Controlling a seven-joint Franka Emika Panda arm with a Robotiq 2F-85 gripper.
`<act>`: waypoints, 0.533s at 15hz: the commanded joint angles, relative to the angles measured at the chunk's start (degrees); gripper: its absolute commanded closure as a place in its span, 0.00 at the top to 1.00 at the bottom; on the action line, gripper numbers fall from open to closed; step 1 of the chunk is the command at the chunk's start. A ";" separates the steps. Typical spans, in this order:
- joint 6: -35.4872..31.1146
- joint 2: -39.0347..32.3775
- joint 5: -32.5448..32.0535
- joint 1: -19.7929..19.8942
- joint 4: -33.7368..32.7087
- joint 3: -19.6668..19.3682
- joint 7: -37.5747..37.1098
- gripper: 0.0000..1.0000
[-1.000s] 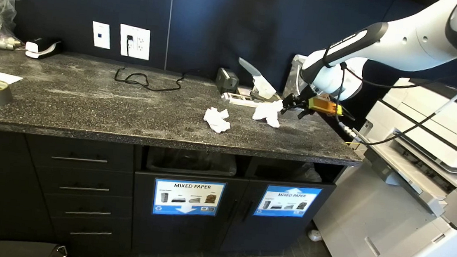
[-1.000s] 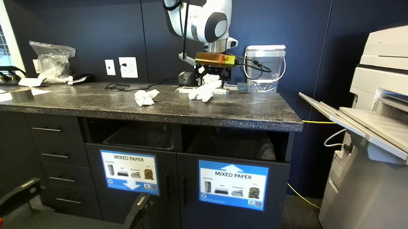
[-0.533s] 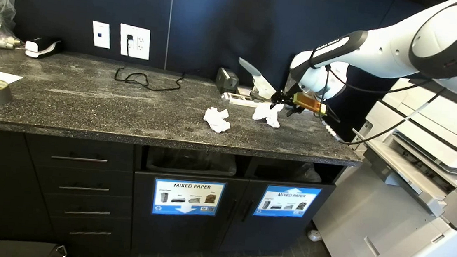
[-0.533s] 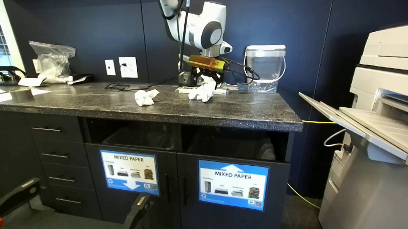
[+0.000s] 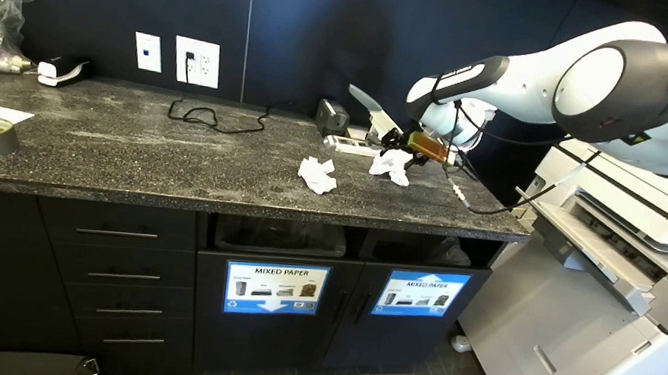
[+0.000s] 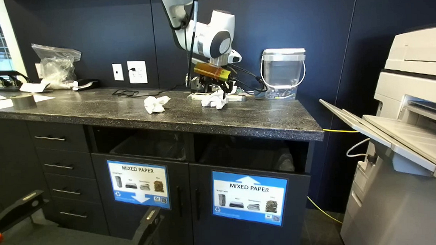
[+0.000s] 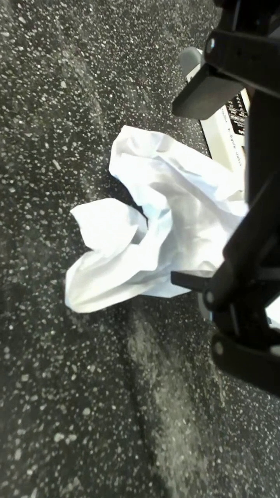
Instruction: Pick up the papers on the counter and throw them in the bin
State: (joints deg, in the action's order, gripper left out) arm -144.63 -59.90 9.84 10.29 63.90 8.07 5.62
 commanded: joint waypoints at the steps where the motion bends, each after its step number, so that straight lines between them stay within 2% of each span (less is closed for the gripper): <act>1: 1.69 -5.16 -0.45 -2.99 -7.85 -2.57 -3.65 1.00; 3: 3.63 -6.67 -0.24 -2.39 -10.99 -2.97 -3.82 1.00; 4: 2.65 -7.54 -1.04 -4.14 -11.16 -4.07 -5.27 1.00; 6: 4.56 -8.91 -1.04 -3.57 -13.99 -4.42 -5.37 1.00; 8: 3.93 -10.13 -1.99 -5.61 -14.64 -5.71 -7.05 1.00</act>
State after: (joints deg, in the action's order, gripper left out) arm -142.25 -66.40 9.30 6.75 55.31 4.22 1.42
